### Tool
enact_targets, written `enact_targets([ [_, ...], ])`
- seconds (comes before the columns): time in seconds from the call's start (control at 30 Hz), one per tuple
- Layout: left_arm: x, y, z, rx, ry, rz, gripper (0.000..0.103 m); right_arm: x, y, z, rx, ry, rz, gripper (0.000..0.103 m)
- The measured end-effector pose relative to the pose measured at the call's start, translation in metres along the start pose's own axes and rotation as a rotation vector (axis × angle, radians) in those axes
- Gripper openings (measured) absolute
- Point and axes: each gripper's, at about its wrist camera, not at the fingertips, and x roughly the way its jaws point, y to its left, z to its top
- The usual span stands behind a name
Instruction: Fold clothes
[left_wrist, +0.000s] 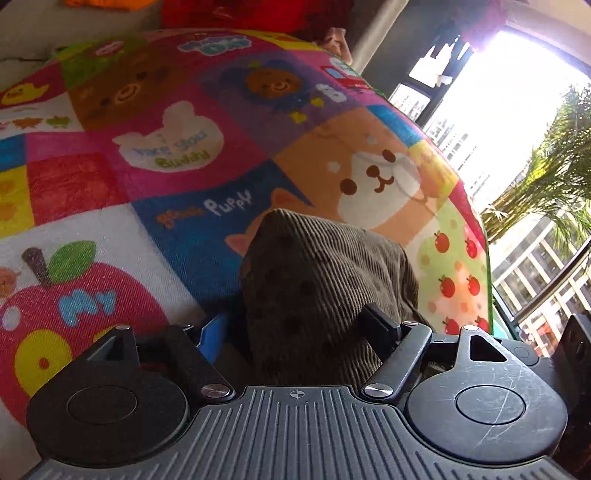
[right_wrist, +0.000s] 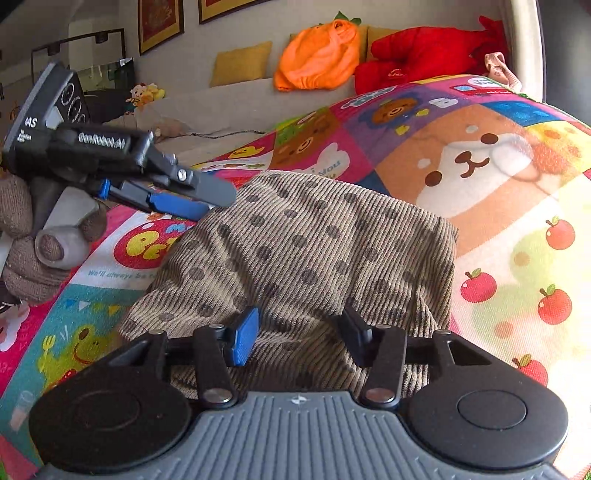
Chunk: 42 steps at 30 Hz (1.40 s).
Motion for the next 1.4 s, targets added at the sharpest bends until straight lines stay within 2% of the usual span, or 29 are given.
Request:
enact_targets([
  [0.1, 0.001, -0.003, -0.002, 0.016, 0.000, -0.012, 0.077, -0.010, -0.008, 0.016, 0.035, -0.015, 0.006, 0.053],
  [0.23, 0.007, -0.012, -0.004, 0.068, 0.010, 0.007, 0.077, -0.016, -0.028, 0.052, 0.050, -0.108, -0.082, 0.056],
  [0.33, 0.009, -0.013, -0.005, 0.069, 0.012, 0.013, 0.078, 0.009, -0.048, 0.068, 0.101, -0.078, -0.106, 0.056],
  [0.4, 0.009, -0.013, -0.006, 0.073, 0.014, 0.015, 0.078, 0.038, -0.055, 0.065, 0.097, -0.009, -0.132, 0.056],
  [0.47, 0.012, -0.013, -0.006, 0.075, 0.019, 0.014, 0.079, 0.054, -0.054, 0.055, 0.065, 0.012, -0.161, 0.067],
  [0.5, 0.013, -0.014, -0.006, 0.076, 0.021, 0.013, 0.079, 0.057, -0.053, 0.051, 0.055, 0.007, -0.175, 0.069],
  [0.63, 0.017, -0.013, -0.005, 0.077, 0.030, 0.002, 0.081, 0.032, -0.045, 0.046, 0.032, -0.031, -0.210, 0.069],
  [0.73, 0.021, -0.011, -0.005, 0.068, 0.034, -0.010, 0.083, 0.001, -0.034, 0.035, 0.004, -0.044, -0.140, 0.069],
  [0.83, 0.025, -0.010, -0.005, 0.058, 0.040, -0.018, 0.084, -0.013, -0.023, 0.017, 0.017, -0.004, -0.066, 0.069],
  [0.93, 0.026, -0.013, -0.006, 0.065, 0.048, -0.021, 0.085, -0.006, -0.012, -0.009, -0.006, 0.039, -0.090, 0.071],
  [1.07, 0.013, -0.022, -0.004, 0.108, 0.010, 0.000, 0.080, -0.005, -0.015, -0.018, 0.055, 0.003, -0.098, 0.078],
  [1.13, 0.001, -0.028, -0.002, 0.134, -0.022, 0.010, 0.074, -0.004, -0.017, -0.019, 0.073, -0.001, -0.095, 0.080],
  [1.2, -0.014, -0.032, 0.002, 0.151, -0.072, 0.009, 0.064, -0.005, -0.020, -0.020, 0.087, -0.002, -0.083, 0.080],
  [1.27, -0.026, -0.036, 0.007, 0.146, -0.113, -0.014, 0.059, -0.004, -0.024, -0.020, 0.105, -0.001, -0.071, 0.083],
  [1.37, -0.050, -0.050, 0.017, 0.180, -0.209, -0.078, 0.055, -0.004, -0.026, -0.021, 0.116, 0.001, -0.062, 0.085],
  [1.4, -0.052, -0.056, 0.021, 0.191, -0.215, -0.111, 0.055, -0.004, -0.026, -0.021, 0.114, 0.002, -0.064, 0.085],
])
